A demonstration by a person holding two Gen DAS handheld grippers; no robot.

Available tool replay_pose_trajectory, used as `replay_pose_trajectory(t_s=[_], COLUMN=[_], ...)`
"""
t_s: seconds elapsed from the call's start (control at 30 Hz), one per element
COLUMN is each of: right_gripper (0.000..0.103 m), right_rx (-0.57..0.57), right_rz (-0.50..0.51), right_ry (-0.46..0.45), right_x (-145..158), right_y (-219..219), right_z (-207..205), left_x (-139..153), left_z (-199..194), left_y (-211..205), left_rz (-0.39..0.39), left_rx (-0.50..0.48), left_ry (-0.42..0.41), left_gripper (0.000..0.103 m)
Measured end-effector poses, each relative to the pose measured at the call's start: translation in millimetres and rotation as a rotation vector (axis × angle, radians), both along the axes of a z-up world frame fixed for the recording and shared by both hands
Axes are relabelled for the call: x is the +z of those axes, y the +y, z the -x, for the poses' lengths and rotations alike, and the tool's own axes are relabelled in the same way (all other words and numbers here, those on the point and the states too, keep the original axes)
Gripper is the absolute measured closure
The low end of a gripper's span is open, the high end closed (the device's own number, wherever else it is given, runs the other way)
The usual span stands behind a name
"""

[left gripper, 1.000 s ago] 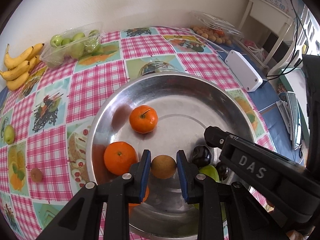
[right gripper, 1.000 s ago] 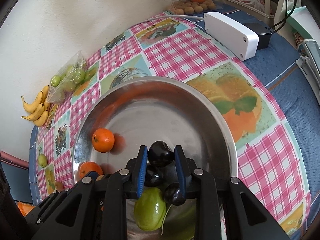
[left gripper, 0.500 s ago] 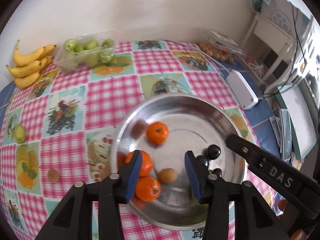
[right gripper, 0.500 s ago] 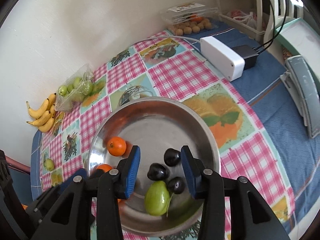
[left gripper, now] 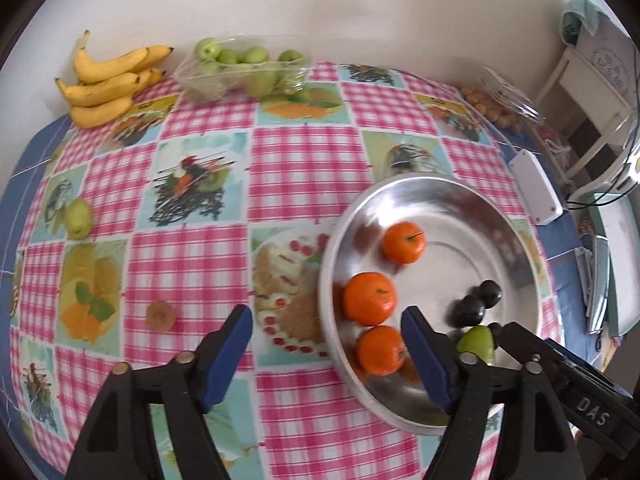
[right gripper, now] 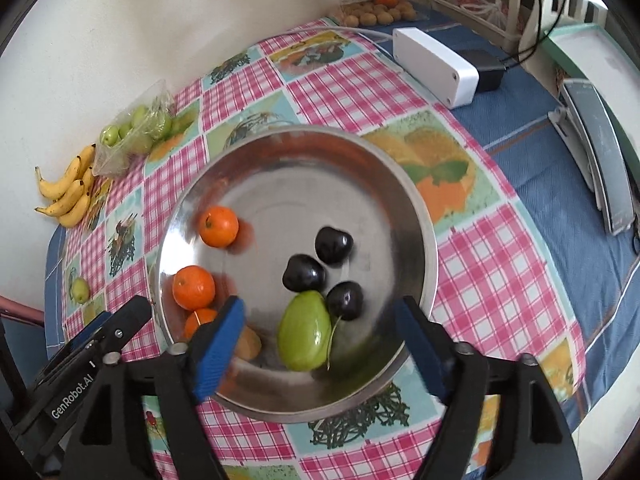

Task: Organize fruits
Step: 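Withdraw both open grippers from the bowl toward the small kiwi and green pear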

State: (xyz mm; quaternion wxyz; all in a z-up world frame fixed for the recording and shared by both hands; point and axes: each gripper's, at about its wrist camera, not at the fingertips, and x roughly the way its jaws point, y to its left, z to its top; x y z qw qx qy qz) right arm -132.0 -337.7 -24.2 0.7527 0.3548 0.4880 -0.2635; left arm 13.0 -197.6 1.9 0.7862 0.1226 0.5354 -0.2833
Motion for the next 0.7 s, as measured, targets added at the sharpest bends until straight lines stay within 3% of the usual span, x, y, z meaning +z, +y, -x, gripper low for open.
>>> replay_pose_trajectory(t_s=[0.13,0.23,0.4,0.7], right_gripper=[0.014,0.008,0.007,0.0], right_rx=[0.028,0.039,0.06,0.135], right_rz=[-0.008,-0.015,0.015,0.117], right_ry=[0.03,0.041,0.038,0.046], right_x=[-8.1,-13.0,-9.7,-1.9], right_y=[6.3,10.0,20.1,44.5], right_z=[-2.0,-2.8,-4.1,-14.3], left_x=[-0.4,-2.9,-12.8,-11.8], left_z=[-2.7,-5.3,-12.6,-23.9], left_y=[11.7,20.3,35.6,65.1], left_rz=[-0.004,-0.028,-0.081,-0.074], left_rx=[0.025,0.049,0.071,0.107], left_ry=[-0.014,-0.036,-0.04,-0.032], left_gripper=[0.0,0.0,0.0,0.0])
